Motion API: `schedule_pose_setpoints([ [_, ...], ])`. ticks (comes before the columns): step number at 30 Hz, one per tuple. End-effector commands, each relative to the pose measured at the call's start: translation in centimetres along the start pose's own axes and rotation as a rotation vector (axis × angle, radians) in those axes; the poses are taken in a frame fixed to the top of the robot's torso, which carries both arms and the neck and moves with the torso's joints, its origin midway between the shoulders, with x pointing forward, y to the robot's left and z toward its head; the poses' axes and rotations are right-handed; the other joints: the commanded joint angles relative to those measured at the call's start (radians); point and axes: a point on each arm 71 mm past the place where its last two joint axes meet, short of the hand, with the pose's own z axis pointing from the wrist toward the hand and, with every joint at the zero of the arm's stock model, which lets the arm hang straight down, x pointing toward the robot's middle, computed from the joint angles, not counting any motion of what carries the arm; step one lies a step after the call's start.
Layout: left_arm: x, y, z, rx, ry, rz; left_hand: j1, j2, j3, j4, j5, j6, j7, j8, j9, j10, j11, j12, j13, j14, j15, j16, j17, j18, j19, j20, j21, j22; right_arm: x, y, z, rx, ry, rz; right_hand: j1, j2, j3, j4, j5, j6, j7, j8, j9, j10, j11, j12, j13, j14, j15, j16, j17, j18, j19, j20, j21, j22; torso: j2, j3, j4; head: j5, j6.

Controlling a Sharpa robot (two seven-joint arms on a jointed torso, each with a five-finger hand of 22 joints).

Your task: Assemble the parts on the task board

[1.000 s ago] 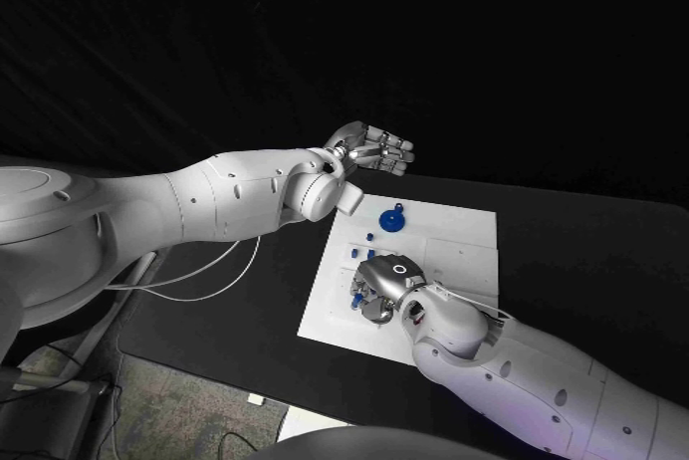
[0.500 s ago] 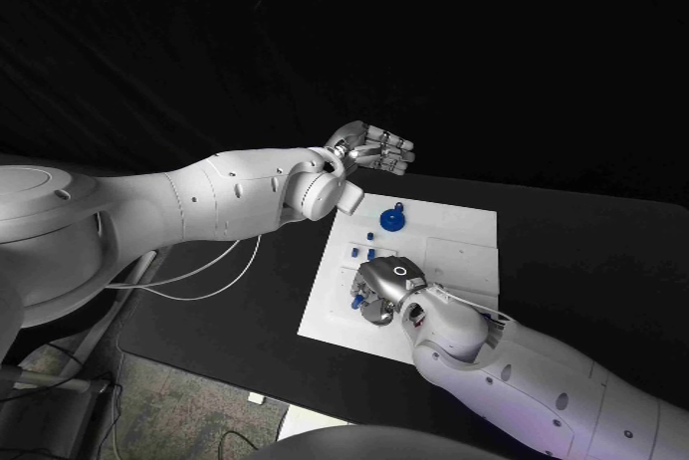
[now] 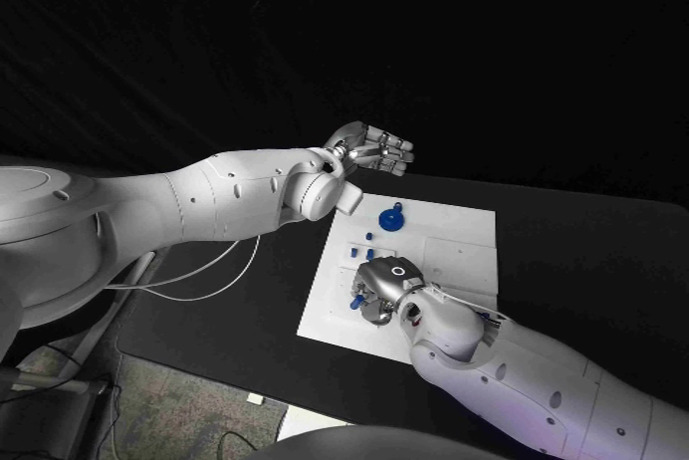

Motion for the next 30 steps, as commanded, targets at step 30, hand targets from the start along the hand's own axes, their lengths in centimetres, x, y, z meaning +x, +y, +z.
schedule_pose_setpoints([
  [30,0.32,-0.07,0.05,0.001,0.020,-0.007,0.000,0.007,-0.001,0.008,-0.004,0.002,0.004,-0.001,0.000,-0.006,0.003,-0.002,-0.001,-0.010,0.001,-0.004,0.000,-0.001,-0.003,0.005,0.002,-0.004,0.48,0.61,0.18,-0.005,-0.044,0.028,-0.029,-0.095,0.010,0.005,0.022,-0.216,0.009,0.000,-0.008,-0.231,0.067,0.004,-0.004,-0.005,0.042,-0.011,-0.025,0.054,0.016,0.040,-0.128,0.032,-0.001,0.0017,0.0019,-0.007,-0.001],
])
